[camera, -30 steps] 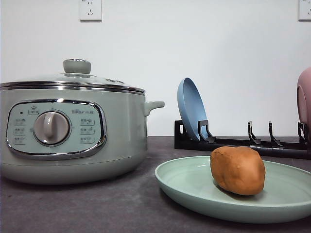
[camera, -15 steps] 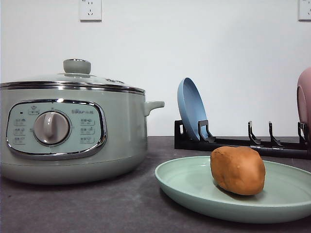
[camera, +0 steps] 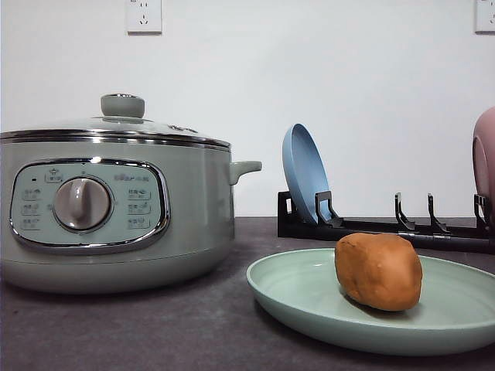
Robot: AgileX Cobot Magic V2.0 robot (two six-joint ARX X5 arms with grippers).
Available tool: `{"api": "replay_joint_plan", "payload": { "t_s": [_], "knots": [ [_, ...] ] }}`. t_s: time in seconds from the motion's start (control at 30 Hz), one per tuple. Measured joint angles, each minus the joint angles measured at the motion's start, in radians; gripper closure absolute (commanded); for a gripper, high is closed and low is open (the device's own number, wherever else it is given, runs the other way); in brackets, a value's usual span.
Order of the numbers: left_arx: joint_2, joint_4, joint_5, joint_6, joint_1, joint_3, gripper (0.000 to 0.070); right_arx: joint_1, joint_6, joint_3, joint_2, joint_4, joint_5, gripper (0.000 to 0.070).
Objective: Transfer potato from steamer to green plate
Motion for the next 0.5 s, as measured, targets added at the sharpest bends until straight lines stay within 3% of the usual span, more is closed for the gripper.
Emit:
{"api": "replay_joint_plan", "payload": {
  "t_s": [0.5],
  "knots": [
    [0.0, 0.0, 0.0, 0.0, 0.0, 0.0, 0.0698, 0.0, 0.0, 0.0, 0.0, 0.0, 0.0, 0.0697]
  ]
}}
